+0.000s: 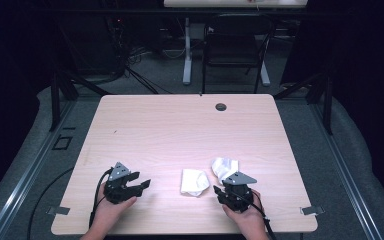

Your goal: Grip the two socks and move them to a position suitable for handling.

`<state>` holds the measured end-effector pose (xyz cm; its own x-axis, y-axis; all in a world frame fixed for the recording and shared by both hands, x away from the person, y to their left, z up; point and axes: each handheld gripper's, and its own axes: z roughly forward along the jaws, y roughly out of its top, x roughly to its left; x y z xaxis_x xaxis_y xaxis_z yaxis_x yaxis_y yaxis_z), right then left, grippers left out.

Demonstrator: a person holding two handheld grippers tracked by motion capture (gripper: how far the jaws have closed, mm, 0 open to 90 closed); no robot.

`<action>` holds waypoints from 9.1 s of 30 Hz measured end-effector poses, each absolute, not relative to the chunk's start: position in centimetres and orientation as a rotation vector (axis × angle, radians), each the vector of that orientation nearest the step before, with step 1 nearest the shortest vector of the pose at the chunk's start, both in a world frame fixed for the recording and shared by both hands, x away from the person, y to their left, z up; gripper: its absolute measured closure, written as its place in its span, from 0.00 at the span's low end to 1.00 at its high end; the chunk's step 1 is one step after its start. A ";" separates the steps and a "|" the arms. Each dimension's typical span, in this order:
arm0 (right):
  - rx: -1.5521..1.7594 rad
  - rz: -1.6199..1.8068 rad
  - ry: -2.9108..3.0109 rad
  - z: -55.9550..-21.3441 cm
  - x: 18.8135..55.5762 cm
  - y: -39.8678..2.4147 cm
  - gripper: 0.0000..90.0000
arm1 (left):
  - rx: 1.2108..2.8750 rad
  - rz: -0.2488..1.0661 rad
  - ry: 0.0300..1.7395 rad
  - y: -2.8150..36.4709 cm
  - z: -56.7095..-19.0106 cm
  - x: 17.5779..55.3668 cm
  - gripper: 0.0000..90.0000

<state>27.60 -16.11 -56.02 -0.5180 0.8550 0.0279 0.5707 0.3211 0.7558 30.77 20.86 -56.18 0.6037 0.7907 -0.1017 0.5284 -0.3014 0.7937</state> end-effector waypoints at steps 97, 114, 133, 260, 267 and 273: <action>1.438 1.012 2.285 -56.9 28.6 -16.4 0.82 | 2.007 0.391 1.016 20.3 -56.0 29.4 0.55; 1.400 1.109 2.280 -56.0 27.8 -15.1 0.79 | 2.013 0.384 1.017 20.2 -56.0 29.3 0.55; 1.378 1.106 2.312 -55.3 28.1 -15.0 0.98 | 2.007 0.382 1.013 20.2 -56.0 29.3 0.55; 1.461 1.002 2.165 -54.6 32.7 -18.8 0.80 | 2.018 0.289 1.006 18.9 -56.1 28.6 0.66; 1.483 0.934 2.162 -56.0 34.4 -18.1 0.80 | 2.037 0.301 0.998 18.9 -56.4 28.8 0.66; 1.510 0.919 2.195 -56.9 35.5 -17.4 0.87 | 2.031 0.305 1.000 18.9 -56.5 29.0 0.65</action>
